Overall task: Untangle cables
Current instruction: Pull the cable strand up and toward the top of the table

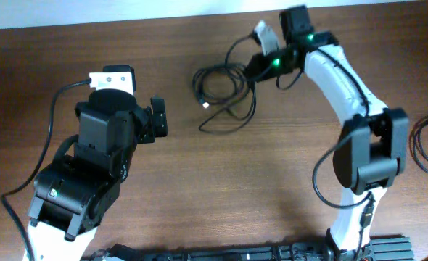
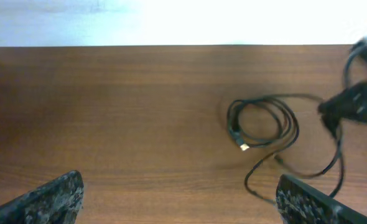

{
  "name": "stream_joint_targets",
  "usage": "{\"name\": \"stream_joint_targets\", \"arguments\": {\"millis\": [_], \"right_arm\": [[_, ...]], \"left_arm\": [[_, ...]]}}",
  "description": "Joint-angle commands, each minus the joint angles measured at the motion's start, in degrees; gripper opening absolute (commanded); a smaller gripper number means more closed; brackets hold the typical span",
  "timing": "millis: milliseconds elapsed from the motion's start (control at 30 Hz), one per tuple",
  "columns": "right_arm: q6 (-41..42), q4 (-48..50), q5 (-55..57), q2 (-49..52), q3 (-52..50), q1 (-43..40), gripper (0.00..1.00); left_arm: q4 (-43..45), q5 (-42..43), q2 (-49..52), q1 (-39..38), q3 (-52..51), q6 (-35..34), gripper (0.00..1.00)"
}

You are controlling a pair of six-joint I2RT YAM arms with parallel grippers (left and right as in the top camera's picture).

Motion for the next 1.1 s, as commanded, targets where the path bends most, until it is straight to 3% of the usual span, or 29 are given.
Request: {"name": "stream_joint_targets", "arguments": {"millis": [0, 233, 500, 900, 1033, 1067], "right_arm": [[-1.27, -3.74, -0.11, -3.91, 8.15, 0.33, 0.04], [-1.27, -9.94, -0.13, -5.51, 18.14, 0.33, 0.04], [-3.72, -14.43, 0.11, -5.79, 19.23, 0.33, 0.04], [-3.65, -7.76, 0.09, -5.92, 24.72, 0.31, 0.04], [-3.65, -7.65, 0.09, -5.92, 27.34, 0.15, 0.22], [-3.65, -7.69, 0.11, -5.90, 27.32, 0.15, 0.22]], "left_arm": [[0.09, 0.46, 0.07, 0.28, 0.31, -0.52, 0.99], [0.07, 0.48, 0.07, 0.28, 0.31, -0.55, 0.99], [0.07, 0.48, 0.07, 0.28, 0.31, -0.55, 0.99], [0.07, 0.48, 0.07, 0.28, 0.31, -0.55, 0.99], [0.07, 0.46, 0.07, 0.28, 0.31, -0.55, 0.99], [0.07, 0.48, 0.07, 0.28, 0.31, -0.55, 0.99]]}}
